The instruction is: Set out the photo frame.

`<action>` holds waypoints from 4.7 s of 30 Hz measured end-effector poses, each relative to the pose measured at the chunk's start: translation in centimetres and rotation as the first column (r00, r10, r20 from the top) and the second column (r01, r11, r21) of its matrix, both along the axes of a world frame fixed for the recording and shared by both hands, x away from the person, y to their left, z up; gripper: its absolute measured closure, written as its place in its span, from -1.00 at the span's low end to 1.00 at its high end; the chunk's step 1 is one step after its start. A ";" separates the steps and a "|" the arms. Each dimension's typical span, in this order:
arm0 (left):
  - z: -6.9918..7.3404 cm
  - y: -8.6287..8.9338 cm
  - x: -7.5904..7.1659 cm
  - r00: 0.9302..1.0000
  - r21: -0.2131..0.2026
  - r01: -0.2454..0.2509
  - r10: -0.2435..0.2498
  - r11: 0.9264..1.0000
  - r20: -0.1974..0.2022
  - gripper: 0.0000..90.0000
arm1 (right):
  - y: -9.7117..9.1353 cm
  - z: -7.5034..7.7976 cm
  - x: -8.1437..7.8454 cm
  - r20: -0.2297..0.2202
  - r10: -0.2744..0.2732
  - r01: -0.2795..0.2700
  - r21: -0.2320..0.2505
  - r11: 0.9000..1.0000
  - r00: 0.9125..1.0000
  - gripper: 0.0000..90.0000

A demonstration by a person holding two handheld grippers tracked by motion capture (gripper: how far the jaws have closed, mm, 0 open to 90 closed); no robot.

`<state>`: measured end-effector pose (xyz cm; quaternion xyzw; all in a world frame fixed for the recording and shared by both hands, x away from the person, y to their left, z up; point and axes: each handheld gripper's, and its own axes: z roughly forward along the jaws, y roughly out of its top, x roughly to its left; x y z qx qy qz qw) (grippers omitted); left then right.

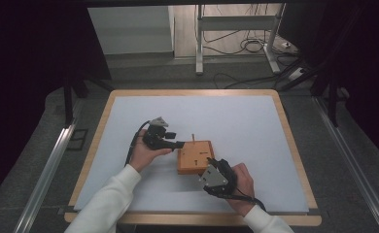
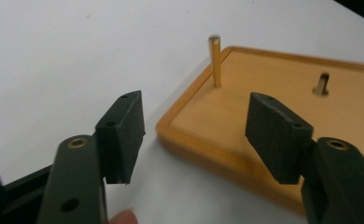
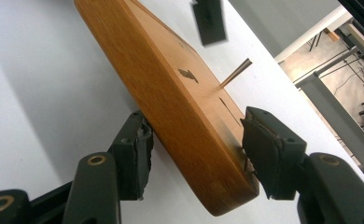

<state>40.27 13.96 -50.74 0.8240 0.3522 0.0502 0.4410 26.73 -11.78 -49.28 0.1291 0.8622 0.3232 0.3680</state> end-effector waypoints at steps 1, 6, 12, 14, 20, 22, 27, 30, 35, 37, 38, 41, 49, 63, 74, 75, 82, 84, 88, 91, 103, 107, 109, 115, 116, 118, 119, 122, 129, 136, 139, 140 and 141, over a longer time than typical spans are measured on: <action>-0.1 0.2 -0.3 1.000 0.002 -0.006 0.006 1.000 0.007 -0.23 | 0.0 0.0 0.0 0.000 0.000 0.000 -0.001 1.000 1.000 -0.03; -0.2 1.1 -1.9 0.998 0.024 -0.037 0.036 0.999 0.042 -0.28 | -0.1 0.1 0.1 0.003 -0.003 0.003 0.003 1.000 1.000 -0.02; -0.2 1.9 -3.7 0.996 0.066 -0.034 0.029 0.997 0.079 -0.32 | -0.2 0.2 0.1 0.013 -0.010 0.010 0.005 1.000 1.000 -0.01; -0.3 2.2 -4.2 0.995 0.077 -0.035 0.027 0.996 0.092 -0.33 | -0.2 0.2 0.1 0.013 -0.010 0.009 0.003 1.000 1.000 0.00; -0.9 3.8 -5.5 0.996 0.083 -0.039 0.032 0.996 0.086 -0.34 | -0.2 0.4 0.2 0.011 -0.009 0.009 0.002 1.000 1.000 0.01; -1.2 4.2 -5.8 0.997 0.092 -0.037 0.030 0.995 0.077 -0.34 | -0.3 0.7 0.3 0.011 -0.013 0.013 0.006 1.000 1.000 0.02; -1.5 5.1 -6.3 0.996 0.101 -0.046 0.038 0.994 0.079 -0.34 | -0.3 1.0 0.6 0.003 -0.012 0.012 0.012 1.000 1.000 0.03; -1.7 5.4 -6.3 0.997 0.102 -0.047 0.040 0.994 0.071 -0.34 | -0.2 1.2 0.7 -0.001 -0.010 0.010 0.006 1.000 1.000 0.04; -2.0 5.3 -6.3 0.997 0.108 -0.044 0.037 0.993 0.064 -0.34 | -0.1 1.7 1.1 -0.013 -0.005 0.005 0.001 1.000 1.000 0.07; -2.2 5.2 -6.3 0.998 0.119 -0.033 0.026 0.992 0.062 -0.34 | 0.0 1.8 1.3 -0.016 -0.001 0.001 0.005 1.000 1.000 0.08; -2.3 5.1 -6.3 0.998 0.123 -0.033 0.026 0.992 0.059 -0.34 | 0.0 1.8 1.3 -0.016 -0.001 0.001 0.005 1.000 1.000 0.08; -2.5 4.9 -6.3 0.998 0.129 -0.028 0.021 0.991 0.054 -0.34 | 0.2 2.0 1.5 -0.020 0.004 -0.004 -0.002 1.000 1.000 0.10; -2.7 4.7 -6.3 0.999 0.142 -0.012 0.006 0.990 0.044 -0.34 | 0.2 2.7 2.5 -0.038 0.004 -0.004 -0.015 1.000 0.999 0.14; -2.9 4.6 -6.2 0.999 0.155 0.000 -0.005 0.988 0.032 -0.35 | 0.9 4.1 4.1 -0.065 0.026 -0.027 -0.015 1.000 0.998 0.28; -3.0 4.8 -6.1 1.000 0.157 0.004 -0.008 0.988 0.027 -0.35 | 1.7 5.3 5.4 -0.079 0.046 -0.048 -0.027 0.998 0.996 0.42; -3.0 4.8 -6.1 1.000 0.158 0.004 -0.008 0.988 0.026 -0.35 | 1.7 5.5 5.5 -0.076 0.046 -0.048 -0.028 0.998 0.996 0.44; -3.0 4.8 -6.1 1.000 0.157 0.005 -0.009 0.988 0.025 -0.35 | 0.6 6.5 5.5 -0.088 0.057 -0.058 -0.005 0.998 0.994 0.50; -3.0 4.7 -6.1 1.000 0.155 0.005 -0.010 0.988 0.029 -0.35 | 0.1 7.0 5.3 -0.107 0.068 -0.067 0.012 0.998 0.992 0.52; -2.9 4.6 -6.2 0.999 0.158 0.009 -0.015 0.987 0.033 -0.35 | -1.1 8.3 4.4 -0.161 0.113 -0.106 0.052 0.993 0.980 0.54; -2.9 4.5 -6.3 0.999 0.154 0.011 -0.015 0.988 0.029 -0.35 | -1.4 8.6 3.9 -0.183 0.140 -0.132 0.054 0.990 0.973 0.54; -2.9 4.6 -6.2 1.000 0.146 0.005 -0.009 0.989 0.026 -0.36 | -1.1 9.3 4.7 -0.208 0.173 -0.159 0.081 0.984 0.963 0.52; -2.9 4.6 -6.2 1.000 0.146 0.009 -0.012 0.989 0.022 -0.36 | -1.3 9.6 5.8 -0.201 0.126 -0.111 0.082 0.990 0.972 0.50; -3.0 4.5 -6.2 1.000 0.147 0.010 -0.013 0.989 0.022 -0.36 | -1.5 9.6 6.3 -0.193 0.102 -0.088 0.077 0.993 0.976 0.49; -3.0 4.5 -6.2 1.000 0.152 0.013 -0.017 0.988 0.025 -0.36 | -2.2 9.3 7.6 -0.180 0.051 -0.032 0.104 0.994 0.982 0.42; -3.0 4.5 -6.2 1.000 0.153 0.013 -0.017 0.988 0.025 -0.36 | -2.2 9.2 7.9 -0.176 0.037 -0.017 0.112 0.994 0.984 0.39; -3.0 4.5 -6.2 1.000 0.154 0.013 -0.017 0.988 0.022 -0.36 | -2.3 9.2 8.1 -0.176 0.033 -0.013 0.116 0.993 0.984 0.38; -3.0 4.5 -6.2 1.000 0.154 0.013 -0.017 0.988 0.021 -0.36 | -2.3 9.1 8.3 -0.176 0.026 -0.005 0.120 0.993 0.984 0.37; -3.1 4.5 -6.2 1.000 0.155 0.015 -0.019 0.988 0.020 -0.36 | -2.4 9.1 8.7 -0.178 0.013 0.009 0.126 0.992 0.984 0.33; -3.1 4.4 -6.2 1.000 0.155 0.016 -0.019 0.988 0.022 -0.37 | -2.6 8.7 9.9 -0.168 -0.034 0.056 0.126 0.991 0.985 0.20; -3.1 4.4 -6.2 1.000 0.156 0.017 -0.021 0.988 0.021 -0.37 | -2.9 8.3 11.2 -0.178 -0.072 0.098 0.140 0.985 0.981 0.09; -3.1 4.4 -6.1 0.999 0.157 0.021 -0.025 0.987 0.024 -0.37 | -3.1 8.2 11.8 -0.186 -0.085 0.114 0.151 0.982 0.979 0.07; -3.1 4.4 -6.1 0.999 0.158 0.022 -0.026 0.987 0.024 -0.37 | -3.1 8.1 12.0 -0.193 -0.090 0.121 0.157 0.980 0.977 0.06; -3.1 4.4 -6.1 0.999 0.158 0.022 -0.026 0.987 0.022 -0.37 | -3.2 8.1 12.2 -0.195 -0.092 0.125 0.162 0.979 0.976 0.05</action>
